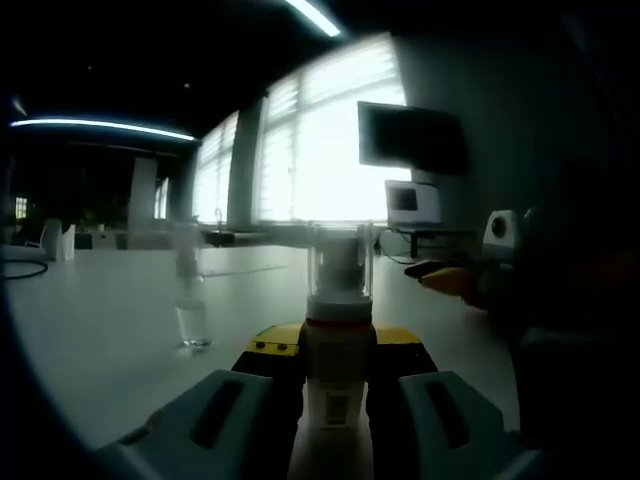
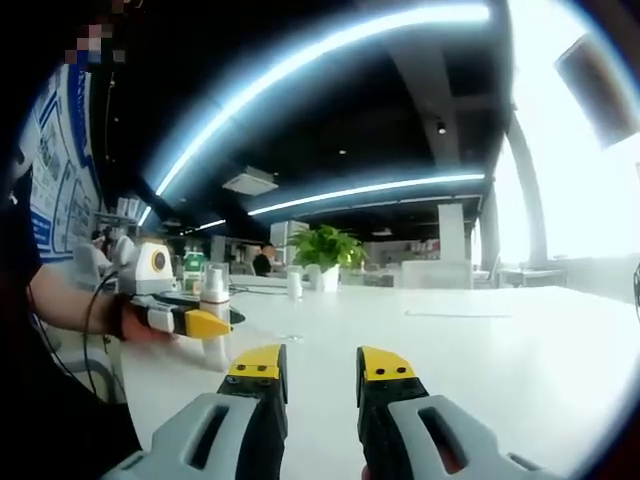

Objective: Clamp pump bottle remove cover press pump head put on cover

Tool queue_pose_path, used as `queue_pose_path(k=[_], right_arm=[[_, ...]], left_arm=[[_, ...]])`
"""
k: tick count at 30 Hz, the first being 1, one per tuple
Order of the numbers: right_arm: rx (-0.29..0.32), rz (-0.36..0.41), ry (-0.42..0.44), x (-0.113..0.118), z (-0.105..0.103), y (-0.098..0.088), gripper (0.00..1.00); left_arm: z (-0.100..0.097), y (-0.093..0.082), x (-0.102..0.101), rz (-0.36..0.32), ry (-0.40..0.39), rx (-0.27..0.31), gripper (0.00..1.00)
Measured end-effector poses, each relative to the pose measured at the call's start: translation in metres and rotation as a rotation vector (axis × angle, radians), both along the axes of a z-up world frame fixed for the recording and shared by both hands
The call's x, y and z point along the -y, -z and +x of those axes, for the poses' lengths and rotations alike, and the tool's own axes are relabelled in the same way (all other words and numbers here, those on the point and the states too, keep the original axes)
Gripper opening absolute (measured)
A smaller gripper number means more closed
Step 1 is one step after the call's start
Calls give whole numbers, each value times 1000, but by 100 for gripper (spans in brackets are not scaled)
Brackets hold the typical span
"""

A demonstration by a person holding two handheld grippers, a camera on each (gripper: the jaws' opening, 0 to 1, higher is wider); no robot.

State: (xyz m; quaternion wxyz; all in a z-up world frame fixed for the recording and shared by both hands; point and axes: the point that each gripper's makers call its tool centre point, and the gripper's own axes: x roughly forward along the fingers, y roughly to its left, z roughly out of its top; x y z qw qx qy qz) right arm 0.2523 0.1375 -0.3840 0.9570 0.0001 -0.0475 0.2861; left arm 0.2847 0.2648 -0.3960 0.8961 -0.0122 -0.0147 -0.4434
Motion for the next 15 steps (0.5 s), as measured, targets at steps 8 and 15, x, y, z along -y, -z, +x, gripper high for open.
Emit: queue_pose_path(k=[8, 15], right_arm=[[8, 20, 4, 10, 4, -1, 22], [13, 20, 10, 10, 4, -1, 22]], left_arm=[[5, -10, -5, -71, -30, -31, 14], [19, -14, -2, -47, -97, -43, 14]])
